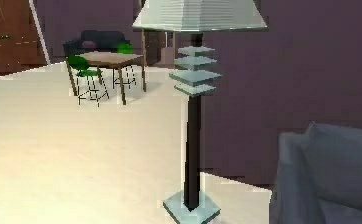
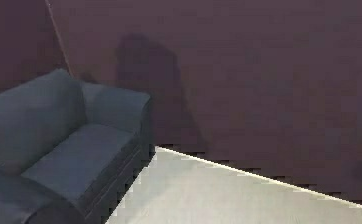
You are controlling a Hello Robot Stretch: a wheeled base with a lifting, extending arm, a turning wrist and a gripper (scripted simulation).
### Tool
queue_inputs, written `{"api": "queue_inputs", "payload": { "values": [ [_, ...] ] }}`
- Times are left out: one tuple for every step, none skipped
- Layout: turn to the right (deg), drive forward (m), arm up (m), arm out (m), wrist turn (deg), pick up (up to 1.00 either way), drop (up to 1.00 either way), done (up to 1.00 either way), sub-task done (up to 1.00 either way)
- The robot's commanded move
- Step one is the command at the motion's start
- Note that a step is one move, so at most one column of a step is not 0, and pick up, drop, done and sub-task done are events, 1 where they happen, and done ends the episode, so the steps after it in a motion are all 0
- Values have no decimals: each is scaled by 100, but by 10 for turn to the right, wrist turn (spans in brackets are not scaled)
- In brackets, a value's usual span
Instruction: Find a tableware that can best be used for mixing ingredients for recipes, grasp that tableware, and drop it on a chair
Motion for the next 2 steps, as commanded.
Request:
{"api": "queue_inputs", "payload": {
  "values": [
    [-330, 0, 0, 0, 0, 0, 0, 0, 0],
    [0, 30, 0, 0, 0, 0, 0, 0, 0]
  ]
}}
